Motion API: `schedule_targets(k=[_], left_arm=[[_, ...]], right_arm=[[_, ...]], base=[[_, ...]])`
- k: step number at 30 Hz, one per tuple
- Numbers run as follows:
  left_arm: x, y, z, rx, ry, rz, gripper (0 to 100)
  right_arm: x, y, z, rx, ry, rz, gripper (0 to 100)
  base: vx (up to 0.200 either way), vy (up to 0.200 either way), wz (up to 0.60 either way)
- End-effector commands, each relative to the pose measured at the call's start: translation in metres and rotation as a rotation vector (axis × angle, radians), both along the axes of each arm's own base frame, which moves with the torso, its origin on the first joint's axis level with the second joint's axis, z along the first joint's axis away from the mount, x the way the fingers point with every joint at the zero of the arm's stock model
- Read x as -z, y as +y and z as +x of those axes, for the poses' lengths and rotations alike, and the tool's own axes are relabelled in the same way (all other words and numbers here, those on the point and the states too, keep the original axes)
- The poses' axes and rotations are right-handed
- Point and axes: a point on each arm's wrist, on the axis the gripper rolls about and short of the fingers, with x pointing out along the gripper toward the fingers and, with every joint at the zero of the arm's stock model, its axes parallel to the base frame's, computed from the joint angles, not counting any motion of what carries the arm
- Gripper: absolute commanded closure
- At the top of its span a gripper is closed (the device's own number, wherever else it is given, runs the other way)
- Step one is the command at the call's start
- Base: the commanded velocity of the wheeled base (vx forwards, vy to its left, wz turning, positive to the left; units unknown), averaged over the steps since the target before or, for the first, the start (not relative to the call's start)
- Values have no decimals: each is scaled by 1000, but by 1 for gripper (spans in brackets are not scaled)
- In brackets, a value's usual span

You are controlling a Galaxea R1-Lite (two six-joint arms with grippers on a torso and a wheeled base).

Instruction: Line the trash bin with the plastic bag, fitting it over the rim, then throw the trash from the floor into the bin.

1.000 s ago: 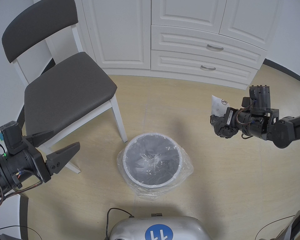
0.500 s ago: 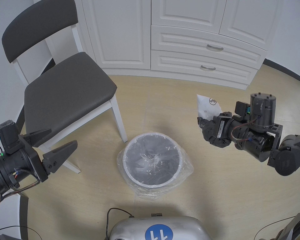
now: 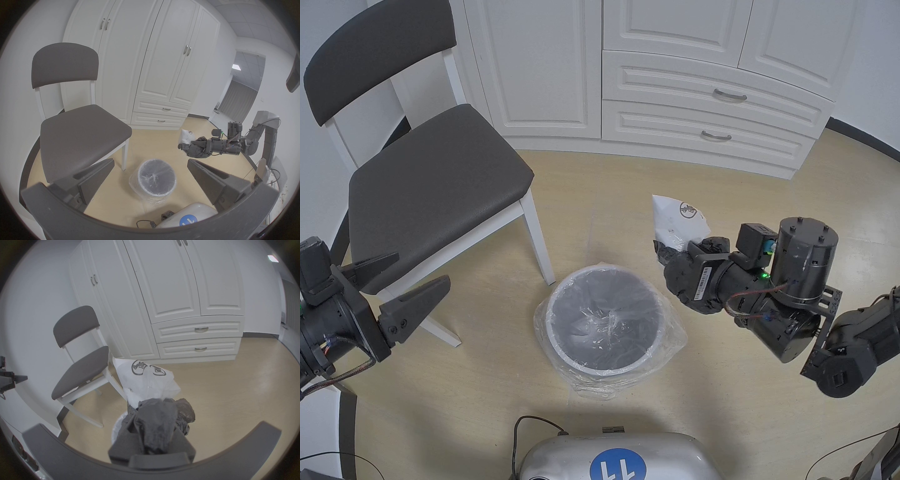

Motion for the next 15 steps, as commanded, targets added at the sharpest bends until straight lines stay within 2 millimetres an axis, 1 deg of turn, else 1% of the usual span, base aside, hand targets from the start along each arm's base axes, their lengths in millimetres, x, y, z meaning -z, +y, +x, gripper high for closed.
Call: schedule_targets(k=[1, 3, 4, 7, 8, 9, 11, 12, 15], left_arm=[[-2, 0, 0, 0, -8, -5, 0], [-3, 1, -1, 0, -13, -8, 0], [-3, 1, -2, 0, -15, -8, 0], [-4, 1, -2, -1, -19, -10, 0], [-4, 1, -3, -1, -20, -11, 0], [-5, 2, -3, -1, -22, -12, 0], [-5, 2, -3, -1, -22, -12, 0], [-5, 2, -3, -1, -22, -12, 0], [-5, 2, -3, -1, -23, -13, 0]], right_arm=[[36, 26, 8, -41, 28, -26, 100], [46, 35, 10, -57, 7, -13, 100], [47, 36, 10, -59, 4, -14, 100], [65, 47, 18, -67, -56, -9, 100], [67, 48, 19, -67, -64, -10, 100], [75, 52, 23, -68, -97, -6, 100], [82, 55, 25, -69, -116, -10, 100], [91, 59, 25, -75, -137, -27, 100], [102, 64, 26, -87, -147, -44, 100]], base=[[0, 0, 0], [0, 0, 0], [0, 0, 0], [0, 0, 0], [0, 0, 0], [0, 0, 0], [0, 0, 0], [0, 0, 0], [0, 0, 0]])
